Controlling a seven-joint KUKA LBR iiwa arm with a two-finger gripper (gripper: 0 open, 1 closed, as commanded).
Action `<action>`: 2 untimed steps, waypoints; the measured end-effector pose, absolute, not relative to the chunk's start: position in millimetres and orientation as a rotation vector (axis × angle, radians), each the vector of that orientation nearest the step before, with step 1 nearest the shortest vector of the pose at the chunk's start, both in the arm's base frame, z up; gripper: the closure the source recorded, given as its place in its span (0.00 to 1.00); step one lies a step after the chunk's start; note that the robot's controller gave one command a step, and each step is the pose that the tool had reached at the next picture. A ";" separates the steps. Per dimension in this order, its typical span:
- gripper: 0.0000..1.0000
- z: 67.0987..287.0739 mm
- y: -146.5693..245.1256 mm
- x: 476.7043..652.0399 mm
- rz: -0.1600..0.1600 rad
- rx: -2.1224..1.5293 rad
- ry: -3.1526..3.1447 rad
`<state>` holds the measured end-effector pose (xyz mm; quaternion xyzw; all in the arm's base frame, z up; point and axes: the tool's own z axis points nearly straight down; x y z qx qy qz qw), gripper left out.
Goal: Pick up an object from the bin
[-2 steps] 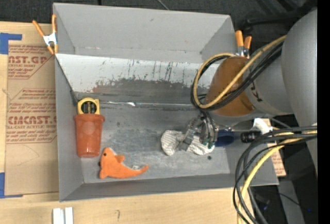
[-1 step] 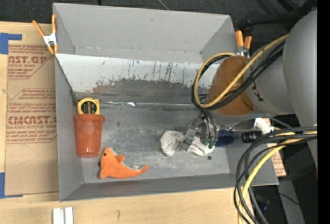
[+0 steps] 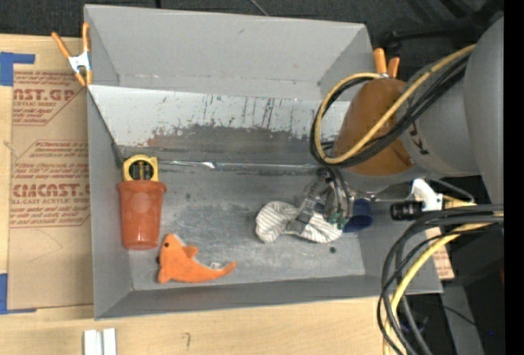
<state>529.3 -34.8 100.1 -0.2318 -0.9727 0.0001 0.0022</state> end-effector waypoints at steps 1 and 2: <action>1.00 113.7 -34.9 531.6 -0.002 -0.729 -3.060; 1.00 120.9 -34.7 530.0 -0.001 -0.728 -3.054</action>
Offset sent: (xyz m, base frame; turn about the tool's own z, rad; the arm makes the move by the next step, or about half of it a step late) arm 0.0000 -0.0001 0.0513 0.0000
